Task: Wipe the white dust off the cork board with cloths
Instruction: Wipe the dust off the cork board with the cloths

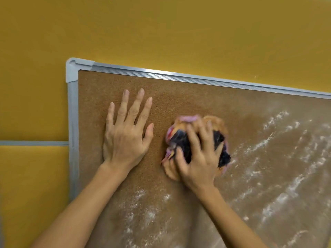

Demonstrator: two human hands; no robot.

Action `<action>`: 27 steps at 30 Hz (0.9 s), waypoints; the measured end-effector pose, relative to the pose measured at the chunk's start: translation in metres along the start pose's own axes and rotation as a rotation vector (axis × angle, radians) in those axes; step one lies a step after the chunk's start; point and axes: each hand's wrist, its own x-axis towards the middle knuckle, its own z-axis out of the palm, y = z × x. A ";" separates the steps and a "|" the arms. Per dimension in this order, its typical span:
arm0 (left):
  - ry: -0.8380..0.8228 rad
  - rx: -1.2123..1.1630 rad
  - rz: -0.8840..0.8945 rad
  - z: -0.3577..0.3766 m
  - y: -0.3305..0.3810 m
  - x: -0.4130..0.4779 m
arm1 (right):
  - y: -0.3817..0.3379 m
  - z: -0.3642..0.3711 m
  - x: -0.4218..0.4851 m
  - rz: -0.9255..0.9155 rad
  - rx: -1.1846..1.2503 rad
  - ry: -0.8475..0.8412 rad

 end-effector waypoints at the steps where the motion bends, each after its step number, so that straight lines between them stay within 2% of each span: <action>1: -0.002 -0.017 -0.024 0.000 0.005 -0.002 | 0.000 -0.004 -0.018 -0.085 -0.005 -0.048; 4: -0.014 -0.076 -0.054 0.000 0.024 -0.006 | 0.031 -0.023 -0.021 -0.242 -0.050 -0.126; 7: -0.035 -0.145 0.015 0.000 0.041 -0.006 | 0.062 -0.027 0.026 -0.055 -0.049 -0.064; 9: -0.041 -0.177 0.075 0.001 0.054 -0.004 | 0.059 -0.020 0.049 0.089 -0.041 -0.008; 10: -0.038 -0.194 0.097 0.002 0.061 -0.002 | 0.053 -0.018 0.048 0.099 -0.031 0.000; 13: -0.027 -0.257 0.082 0.002 0.085 0.006 | 0.042 -0.022 0.004 -0.108 0.029 -0.121; 16: -0.055 -0.276 0.073 0.005 0.110 0.009 | 0.072 -0.041 -0.027 -0.290 0.044 -0.262; 19: -0.045 -0.245 0.072 0.015 0.133 0.013 | 0.101 -0.062 -0.010 -0.207 0.112 -0.272; 22: -0.009 -0.248 0.044 0.024 0.160 0.022 | 0.130 -0.080 0.012 -0.137 0.169 -0.171; 27: 0.023 -0.237 0.076 0.049 0.206 0.041 | 0.192 -0.090 0.035 -0.043 0.147 -0.134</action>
